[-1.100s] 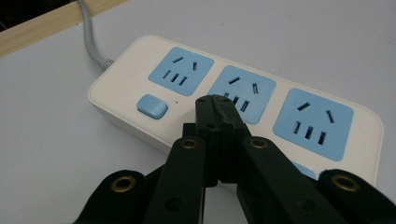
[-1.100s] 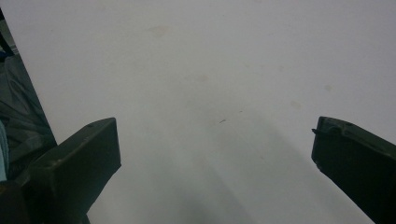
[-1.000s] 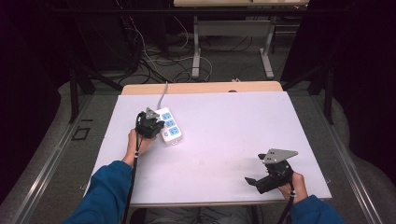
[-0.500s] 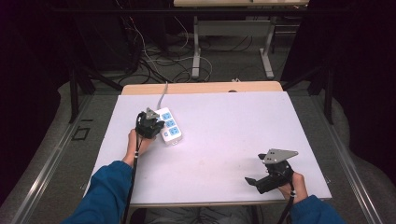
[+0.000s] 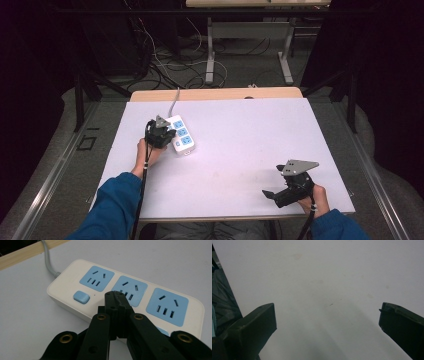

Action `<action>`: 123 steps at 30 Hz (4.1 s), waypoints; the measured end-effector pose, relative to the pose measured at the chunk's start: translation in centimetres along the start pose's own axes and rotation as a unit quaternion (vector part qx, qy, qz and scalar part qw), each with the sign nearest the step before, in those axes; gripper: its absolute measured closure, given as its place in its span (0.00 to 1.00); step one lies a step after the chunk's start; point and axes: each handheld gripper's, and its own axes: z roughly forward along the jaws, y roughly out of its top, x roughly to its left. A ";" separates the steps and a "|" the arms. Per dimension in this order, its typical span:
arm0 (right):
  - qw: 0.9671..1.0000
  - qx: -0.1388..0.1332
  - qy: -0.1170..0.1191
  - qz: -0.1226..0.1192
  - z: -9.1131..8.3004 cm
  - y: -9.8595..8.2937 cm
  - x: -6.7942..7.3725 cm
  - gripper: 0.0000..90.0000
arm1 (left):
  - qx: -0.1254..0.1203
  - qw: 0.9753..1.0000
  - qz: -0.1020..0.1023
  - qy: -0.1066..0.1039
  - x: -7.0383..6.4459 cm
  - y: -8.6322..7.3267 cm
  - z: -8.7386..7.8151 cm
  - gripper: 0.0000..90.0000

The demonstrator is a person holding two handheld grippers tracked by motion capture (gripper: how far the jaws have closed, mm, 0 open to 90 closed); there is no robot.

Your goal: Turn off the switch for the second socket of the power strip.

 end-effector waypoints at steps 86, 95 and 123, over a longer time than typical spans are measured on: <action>1.000 -0.004 -0.002 0.005 -0.1 0.0 0.3 0.01 | -0.017 0.999 -0.023 0.014 -0.8 1.7 -2.3 0.16; 1.000 -0.005 -0.001 0.002 -0.1 0.0 0.2 0.01 | -0.006 1.000 -0.017 0.012 -1.1 1.7 -3.1 0.00; 1.000 -0.004 -0.001 0.006 -0.1 0.0 0.2 0.01 | -0.007 1.000 0.030 -0.002 -3.6 -0.1 -6.1 0.00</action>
